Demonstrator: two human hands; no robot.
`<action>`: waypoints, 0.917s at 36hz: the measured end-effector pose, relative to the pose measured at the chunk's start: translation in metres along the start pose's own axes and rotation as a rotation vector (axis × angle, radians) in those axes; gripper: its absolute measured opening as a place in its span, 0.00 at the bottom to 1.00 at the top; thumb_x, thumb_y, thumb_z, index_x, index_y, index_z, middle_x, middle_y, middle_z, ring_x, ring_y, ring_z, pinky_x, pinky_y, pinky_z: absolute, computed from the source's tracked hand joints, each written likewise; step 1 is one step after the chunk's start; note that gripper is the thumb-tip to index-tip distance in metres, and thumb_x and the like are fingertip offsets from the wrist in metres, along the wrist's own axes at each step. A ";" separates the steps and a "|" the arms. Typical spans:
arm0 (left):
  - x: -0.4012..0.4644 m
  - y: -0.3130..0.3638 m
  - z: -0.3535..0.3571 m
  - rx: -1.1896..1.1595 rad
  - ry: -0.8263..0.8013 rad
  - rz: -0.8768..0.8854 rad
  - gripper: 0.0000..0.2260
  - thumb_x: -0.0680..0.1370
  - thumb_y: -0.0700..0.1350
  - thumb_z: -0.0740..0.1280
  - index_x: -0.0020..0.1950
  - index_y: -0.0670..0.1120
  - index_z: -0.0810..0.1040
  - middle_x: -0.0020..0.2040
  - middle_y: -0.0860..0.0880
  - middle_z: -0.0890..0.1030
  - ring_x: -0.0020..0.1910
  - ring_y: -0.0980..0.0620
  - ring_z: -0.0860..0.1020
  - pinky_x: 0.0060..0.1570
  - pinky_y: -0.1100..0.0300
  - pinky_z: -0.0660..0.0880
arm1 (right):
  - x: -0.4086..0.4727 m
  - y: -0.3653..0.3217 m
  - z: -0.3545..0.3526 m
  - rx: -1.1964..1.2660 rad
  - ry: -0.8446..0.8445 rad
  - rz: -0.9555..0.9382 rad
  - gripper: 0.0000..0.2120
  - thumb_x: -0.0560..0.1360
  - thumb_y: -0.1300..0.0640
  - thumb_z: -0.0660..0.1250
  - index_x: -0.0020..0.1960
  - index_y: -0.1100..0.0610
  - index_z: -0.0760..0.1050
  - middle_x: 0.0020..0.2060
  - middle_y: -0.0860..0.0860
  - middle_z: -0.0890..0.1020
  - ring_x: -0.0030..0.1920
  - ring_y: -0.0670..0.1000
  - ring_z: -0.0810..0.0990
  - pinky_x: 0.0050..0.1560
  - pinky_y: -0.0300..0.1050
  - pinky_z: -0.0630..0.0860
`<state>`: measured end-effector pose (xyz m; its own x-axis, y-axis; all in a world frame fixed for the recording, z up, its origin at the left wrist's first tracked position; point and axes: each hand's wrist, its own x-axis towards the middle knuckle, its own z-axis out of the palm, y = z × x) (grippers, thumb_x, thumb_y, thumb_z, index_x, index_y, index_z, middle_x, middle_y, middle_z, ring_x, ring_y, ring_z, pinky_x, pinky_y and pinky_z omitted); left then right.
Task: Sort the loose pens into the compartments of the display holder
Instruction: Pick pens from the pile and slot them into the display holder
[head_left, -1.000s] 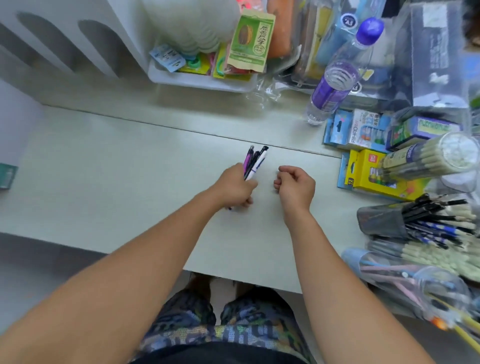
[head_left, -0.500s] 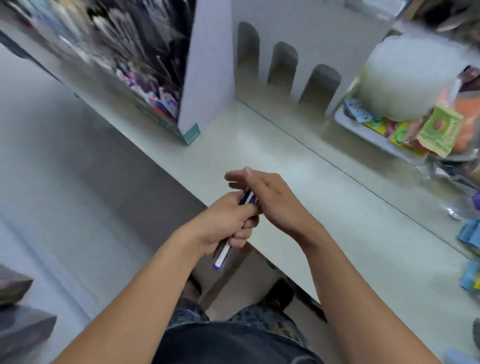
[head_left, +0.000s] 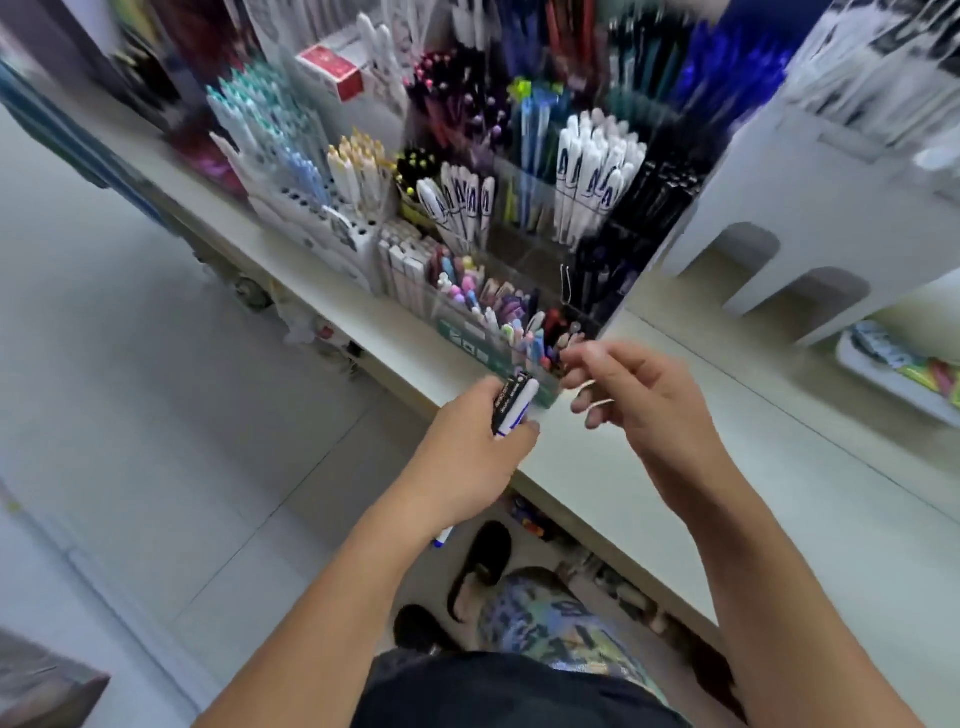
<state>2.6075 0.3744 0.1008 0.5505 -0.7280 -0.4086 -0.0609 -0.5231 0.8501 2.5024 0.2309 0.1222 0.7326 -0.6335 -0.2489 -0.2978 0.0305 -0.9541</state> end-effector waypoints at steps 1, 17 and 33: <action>0.005 0.002 -0.007 0.059 0.010 0.031 0.10 0.80 0.46 0.66 0.43 0.50 0.67 0.35 0.51 0.72 0.27 0.55 0.66 0.27 0.64 0.65 | 0.003 -0.005 0.002 -0.013 -0.047 -0.011 0.09 0.79 0.52 0.68 0.53 0.55 0.84 0.41 0.54 0.85 0.38 0.49 0.80 0.39 0.44 0.76; 0.083 0.039 -0.078 -0.040 -0.174 0.018 0.15 0.77 0.43 0.73 0.50 0.52 0.66 0.32 0.55 0.73 0.26 0.54 0.67 0.29 0.59 0.65 | 0.086 -0.026 0.032 0.323 -0.122 0.022 0.09 0.71 0.59 0.76 0.51 0.59 0.83 0.32 0.49 0.77 0.32 0.45 0.72 0.35 0.36 0.69; 0.157 0.062 -0.140 -0.310 -0.730 0.046 0.10 0.82 0.51 0.62 0.57 0.46 0.72 0.36 0.49 0.73 0.27 0.54 0.61 0.25 0.64 0.58 | 0.113 -0.065 0.070 0.542 0.245 0.061 0.13 0.84 0.61 0.58 0.63 0.61 0.79 0.45 0.58 0.83 0.36 0.48 0.78 0.36 0.39 0.75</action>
<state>2.8062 0.2897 0.1361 -0.1383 -0.9087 -0.3939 0.2229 -0.4161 0.8816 2.6473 0.2110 0.1447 0.5422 -0.7764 -0.3214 0.0671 0.4213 -0.9045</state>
